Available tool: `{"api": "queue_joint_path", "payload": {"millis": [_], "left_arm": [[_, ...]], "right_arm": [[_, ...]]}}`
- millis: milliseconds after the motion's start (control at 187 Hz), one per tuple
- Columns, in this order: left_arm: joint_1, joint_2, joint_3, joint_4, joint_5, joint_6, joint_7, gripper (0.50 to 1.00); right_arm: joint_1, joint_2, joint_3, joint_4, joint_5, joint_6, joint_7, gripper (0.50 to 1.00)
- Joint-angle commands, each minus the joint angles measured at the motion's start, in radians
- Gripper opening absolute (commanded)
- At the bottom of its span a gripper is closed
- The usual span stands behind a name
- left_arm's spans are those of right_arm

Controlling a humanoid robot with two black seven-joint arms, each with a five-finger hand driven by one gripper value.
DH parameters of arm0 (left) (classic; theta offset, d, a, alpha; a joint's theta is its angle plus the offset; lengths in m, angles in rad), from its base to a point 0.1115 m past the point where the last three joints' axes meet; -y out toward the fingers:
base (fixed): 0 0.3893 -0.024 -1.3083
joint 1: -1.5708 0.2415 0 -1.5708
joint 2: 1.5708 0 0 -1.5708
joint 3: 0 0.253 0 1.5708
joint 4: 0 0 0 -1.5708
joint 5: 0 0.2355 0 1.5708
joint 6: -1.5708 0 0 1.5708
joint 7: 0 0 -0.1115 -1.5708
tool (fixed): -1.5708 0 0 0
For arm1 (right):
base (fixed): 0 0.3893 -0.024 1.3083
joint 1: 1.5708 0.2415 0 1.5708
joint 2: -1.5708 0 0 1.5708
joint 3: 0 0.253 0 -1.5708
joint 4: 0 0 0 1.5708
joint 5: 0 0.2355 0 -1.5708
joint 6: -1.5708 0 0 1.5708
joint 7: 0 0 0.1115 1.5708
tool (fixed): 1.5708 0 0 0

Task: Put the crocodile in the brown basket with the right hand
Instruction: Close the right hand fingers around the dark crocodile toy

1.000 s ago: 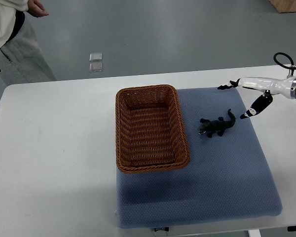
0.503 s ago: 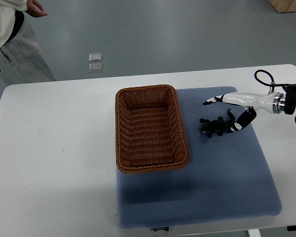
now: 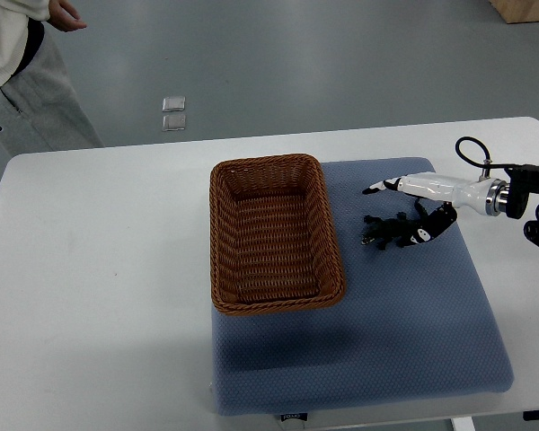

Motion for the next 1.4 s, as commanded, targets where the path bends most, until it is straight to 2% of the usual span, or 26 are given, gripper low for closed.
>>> {"api": "queue_joint_path", "payload": {"millis": [0, 278, 561, 722, 759, 1016, 1230, 1289, 1396], "left_arm": [[0.000, 0.000, 0.000, 0.000, 0.000, 0.000, 0.000, 1.000], [0.000, 0.000, 0.000, 0.000, 0.000, 0.000, -0.001, 1.000], [0.000, 0.000, 0.000, 0.000, 0.000, 0.000, 0.000, 1.000], [0.000, 0.000, 0.000, 0.000, 0.000, 0.000, 0.000, 1.000], [0.000, 0.000, 0.000, 0.000, 0.000, 0.000, -0.001, 1.000], [0.000, 0.000, 0.000, 0.000, 0.000, 0.000, -0.001, 1.000], [0.000, 0.000, 0.000, 0.000, 0.000, 0.000, 0.000, 1.000], [0.000, 0.000, 0.000, 0.000, 0.000, 0.000, -0.001, 1.000], [0.000, 0.000, 0.000, 0.000, 0.000, 0.000, 0.000, 1.000]], "right_arm": [[0.000, 0.007, -0.011, -0.016, -0.008, -0.019, 0.000, 0.930], [0.000, 0.021, -0.019, -0.051, -0.042, -0.074, 0.000, 0.928], [0.000, 0.022, -0.023, -0.051, -0.047, -0.083, 0.000, 0.913], [0.000, 0.021, -0.040, -0.050, -0.051, -0.085, 0.000, 0.823], [0.000, 0.021, -0.040, -0.050, -0.053, -0.085, 0.000, 0.815], [0.001, 0.021, -0.055, -0.050, -0.067, -0.085, 0.000, 0.654], [0.001, 0.019, -0.055, -0.050, -0.074, -0.085, 0.000, 0.609], [0.001, 0.019, -0.054, -0.050, -0.077, -0.086, 0.000, 0.576], [0.004, 0.019, -0.054, -0.048, -0.077, -0.086, 0.000, 0.554]]}}
